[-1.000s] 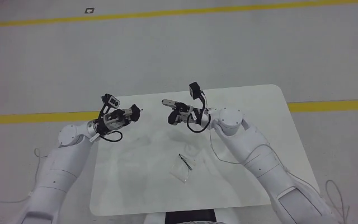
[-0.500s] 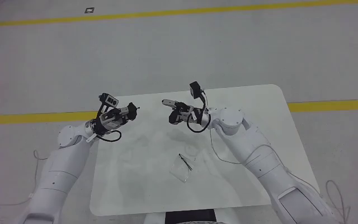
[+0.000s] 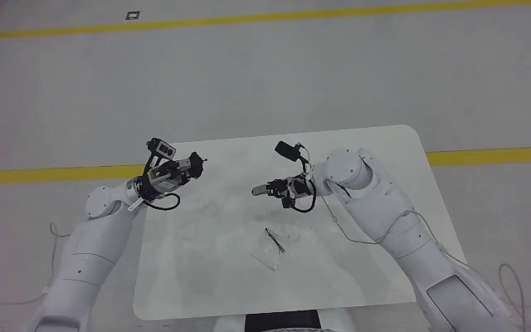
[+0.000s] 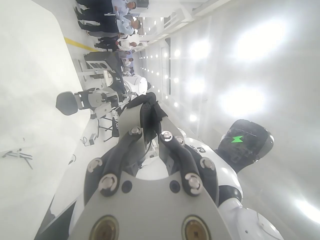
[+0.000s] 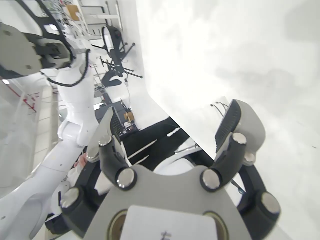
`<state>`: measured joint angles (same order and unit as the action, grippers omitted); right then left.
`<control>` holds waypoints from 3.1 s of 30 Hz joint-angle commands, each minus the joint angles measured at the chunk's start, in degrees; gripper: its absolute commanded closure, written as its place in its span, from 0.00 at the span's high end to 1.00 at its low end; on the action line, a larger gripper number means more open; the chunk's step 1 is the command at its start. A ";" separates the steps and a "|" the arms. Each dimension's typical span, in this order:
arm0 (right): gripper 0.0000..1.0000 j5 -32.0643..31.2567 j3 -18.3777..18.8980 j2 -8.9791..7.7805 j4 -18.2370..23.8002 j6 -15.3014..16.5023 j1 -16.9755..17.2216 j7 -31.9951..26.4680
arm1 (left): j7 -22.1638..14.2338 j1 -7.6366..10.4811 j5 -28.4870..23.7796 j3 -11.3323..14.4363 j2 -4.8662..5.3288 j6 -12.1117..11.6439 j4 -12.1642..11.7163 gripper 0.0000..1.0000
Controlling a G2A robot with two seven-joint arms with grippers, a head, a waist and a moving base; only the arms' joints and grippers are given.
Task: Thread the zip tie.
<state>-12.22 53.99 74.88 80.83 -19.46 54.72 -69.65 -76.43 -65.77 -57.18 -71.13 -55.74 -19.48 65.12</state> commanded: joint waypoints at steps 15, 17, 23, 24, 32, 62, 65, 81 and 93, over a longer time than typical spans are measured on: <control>1.00 -4.76 -4.24 -0.06 1.41 -0.02 -0.79 -5.33 | 0.00 0.00 0.00 0.00 0.00 0.00 0.00 0.00; 1.00 -5.82 -5.48 0.10 1.29 -0.02 -1.43 -7.65 | 0.00 0.00 0.00 0.00 0.00 0.00 0.00 0.00; 1.00 -5.67 -10.41 0.62 -0.84 -0.02 -3.42 -9.99 | 0.00 0.00 0.00 0.00 0.00 0.00 0.00 0.00; 1.00 -3.32 -11.89 0.66 -1.35 -0.02 -3.85 -9.99 | 0.00 0.00 0.00 0.00 0.00 0.00 0.00 0.00; 1.00 -1.48 -13.00 0.59 -2.69 -0.02 -4.50 -9.99 | 0.00 0.00 0.00 0.00 0.00 0.00 0.00 0.00; 1.00 -7.56 -29.15 1.89 0.79 -0.02 -11.31 -9.99 | 0.00 0.00 0.00 0.00 0.00 0.00 0.00 0.00; 1.00 -7.56 -29.15 1.89 0.79 -0.02 -11.31 -9.99 | 0.00 0.00 0.00 0.00 0.00 0.00 0.00 0.00; 0.44 -12.92 -36.85 4.30 -1.25 -0.02 -13.77 -9.99 | 0.00 0.00 0.00 0.00 0.00 0.00 0.00 0.00; 0.11 -17.03 -37.94 6.49 -5.58 -0.02 -13.73 -9.99 | 0.00 0.00 0.00 0.00 0.00 0.00 0.00 0.00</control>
<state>-28.79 16.15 81.20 75.63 -19.48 40.97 -79.64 -76.43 -65.77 -57.18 -71.13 -55.74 -19.48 65.12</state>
